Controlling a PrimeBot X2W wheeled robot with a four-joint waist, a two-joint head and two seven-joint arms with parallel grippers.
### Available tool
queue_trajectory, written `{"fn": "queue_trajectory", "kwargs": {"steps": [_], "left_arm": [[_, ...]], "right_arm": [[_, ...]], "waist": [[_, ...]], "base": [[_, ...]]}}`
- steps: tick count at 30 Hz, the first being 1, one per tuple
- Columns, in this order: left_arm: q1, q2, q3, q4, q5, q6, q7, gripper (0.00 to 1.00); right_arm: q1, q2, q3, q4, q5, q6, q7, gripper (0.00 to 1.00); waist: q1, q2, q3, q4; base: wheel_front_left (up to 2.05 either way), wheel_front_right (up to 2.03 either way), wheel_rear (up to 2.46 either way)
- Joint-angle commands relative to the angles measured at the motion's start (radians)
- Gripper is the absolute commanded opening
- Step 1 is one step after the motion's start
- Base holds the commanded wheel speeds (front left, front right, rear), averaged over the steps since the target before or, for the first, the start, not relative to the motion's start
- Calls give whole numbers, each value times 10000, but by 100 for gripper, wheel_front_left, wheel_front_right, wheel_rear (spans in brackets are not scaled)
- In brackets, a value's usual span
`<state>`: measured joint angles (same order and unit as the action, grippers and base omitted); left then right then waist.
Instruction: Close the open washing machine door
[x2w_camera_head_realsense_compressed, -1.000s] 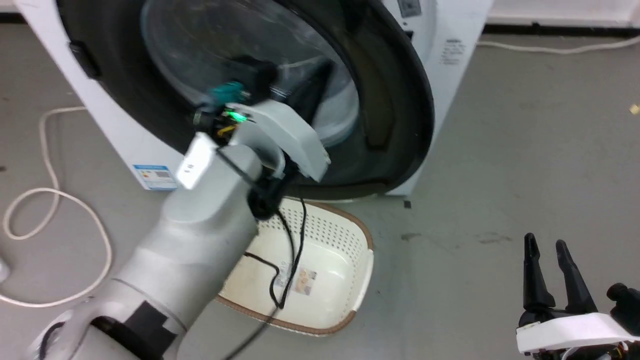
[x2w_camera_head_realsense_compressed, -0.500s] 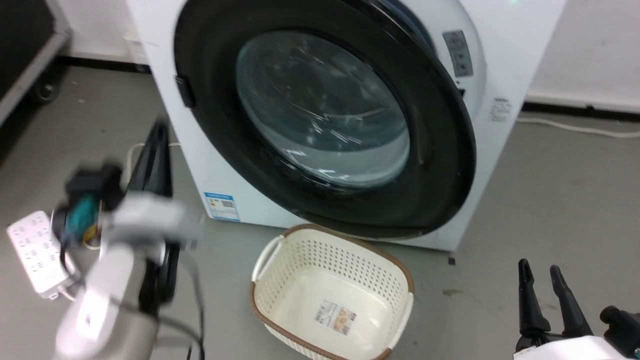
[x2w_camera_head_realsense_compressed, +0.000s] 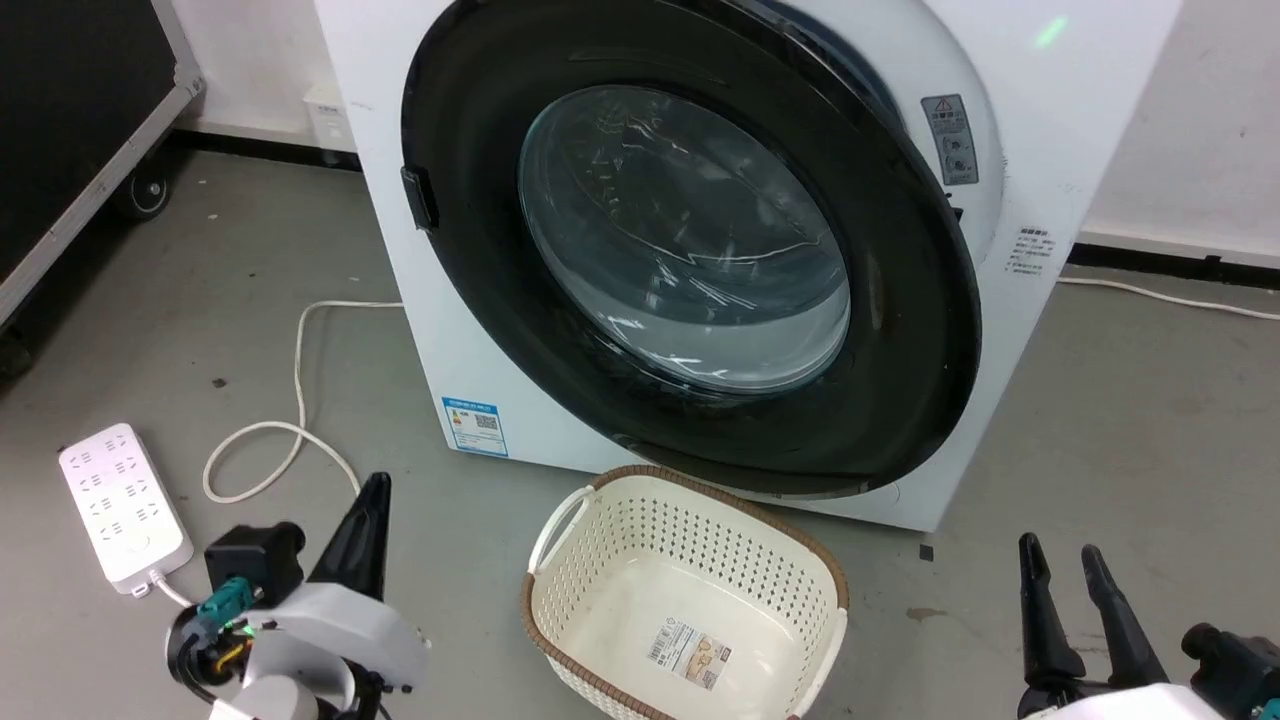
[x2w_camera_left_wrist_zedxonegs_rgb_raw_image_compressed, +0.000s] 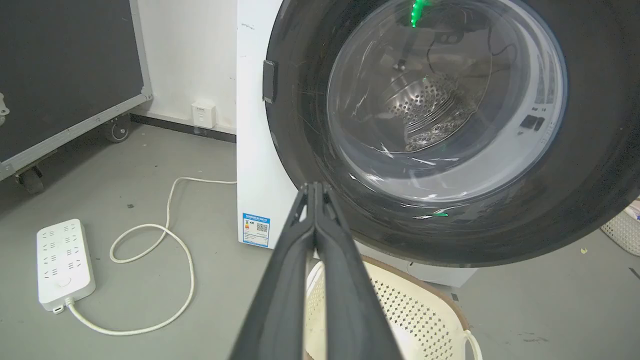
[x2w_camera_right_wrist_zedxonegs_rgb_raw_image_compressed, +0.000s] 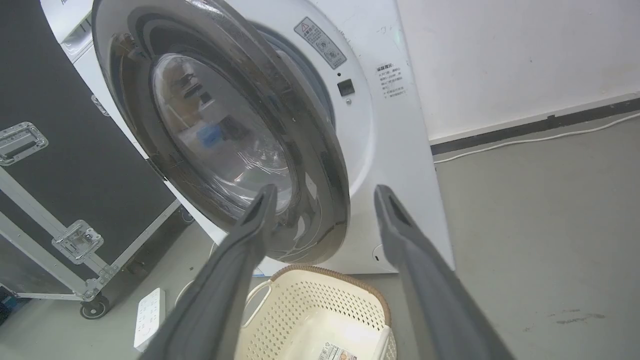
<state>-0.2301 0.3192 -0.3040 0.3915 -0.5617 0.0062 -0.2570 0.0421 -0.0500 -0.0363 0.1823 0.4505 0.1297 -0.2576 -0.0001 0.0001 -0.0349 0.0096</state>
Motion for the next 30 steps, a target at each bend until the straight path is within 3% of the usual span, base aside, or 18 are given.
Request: {"fn": "queue_trajectory", "kwargs": {"steps": [1,2,5,6,7,13,18,23,30], "left_arm": [[152,-95,59,38,-102,15,-36,72],[170,-128,110,42,-117,57,-38,100],[227,-209,129,-23,0,160,-42,100],[246,-259,111,-67,53,189,-43,100],[263,-292,116,-121,113,219,-43,100],[461,-447,285,-494,442,438,-45,100],[587,-565,480,-912,614,580,-46,100],[437,-656,548,-1237,733,616,-46,100],[-18,-871,592,-1353,794,511,-47,100]], "right_arm": [[174,-3,9,6,55,10,-41,100],[189,-3,11,8,58,10,-41,100],[234,-3,-29,85,-104,10,-41,100],[246,-3,-52,166,-201,10,-41,37],[231,-3,-78,184,-444,10,-41,0],[-236,-3,-403,44,-2434,10,31,0],[-1730,-3,474,346,-3019,10,889,0],[-3564,-3,629,1748,-3534,10,1307,0],[-5591,-3,-691,4120,-4015,10,974,0]], "waist": [[1,-1,-7,7],[1,-1,-14,8],[1,-1,-30,16],[1,-1,-35,25],[1,-1,-38,33],[1,-1,8,75],[1,-1,232,119],[1,-1,681,295],[1,-1,1367,732]], "base": [[0,0,0],[0,0,0],[0,0,0],[0,0,0],[0,0,0],[0,0,0],[0,0,0],[0,0,0],[0,0,0]]}}
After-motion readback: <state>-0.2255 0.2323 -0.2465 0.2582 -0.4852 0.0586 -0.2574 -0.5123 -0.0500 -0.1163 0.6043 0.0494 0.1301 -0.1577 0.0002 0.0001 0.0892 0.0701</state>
